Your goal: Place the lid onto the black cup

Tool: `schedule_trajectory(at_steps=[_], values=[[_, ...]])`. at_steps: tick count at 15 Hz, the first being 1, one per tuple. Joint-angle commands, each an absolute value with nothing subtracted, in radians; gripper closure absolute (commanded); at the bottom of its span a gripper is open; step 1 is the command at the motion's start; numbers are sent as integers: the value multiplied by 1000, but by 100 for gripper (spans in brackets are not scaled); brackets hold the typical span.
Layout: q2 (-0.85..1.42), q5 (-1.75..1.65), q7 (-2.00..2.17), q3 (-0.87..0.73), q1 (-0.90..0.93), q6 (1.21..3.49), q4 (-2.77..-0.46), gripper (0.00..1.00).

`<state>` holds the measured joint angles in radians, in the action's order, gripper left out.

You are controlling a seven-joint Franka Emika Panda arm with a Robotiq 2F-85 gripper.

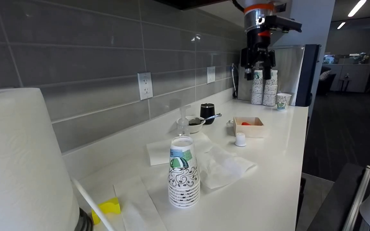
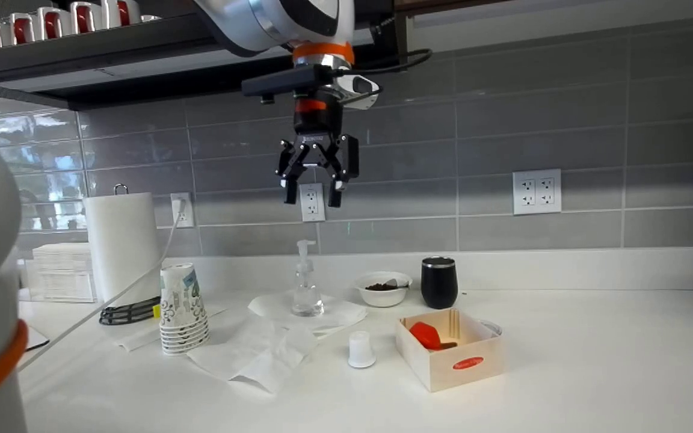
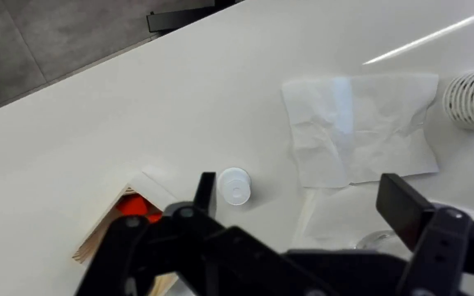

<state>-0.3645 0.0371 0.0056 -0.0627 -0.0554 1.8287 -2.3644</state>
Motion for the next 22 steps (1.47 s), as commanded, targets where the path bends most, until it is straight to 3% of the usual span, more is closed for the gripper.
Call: schedule_trajectory(at_steps=[1, 13, 22], values=[[-304, 32, 61, -101, -112, 1929, -2374, 0], [110, 103, 134, -218, -208, 2312, -2138, 0], [452, 199, 88, -185, -247, 2306, -1820, 0]])
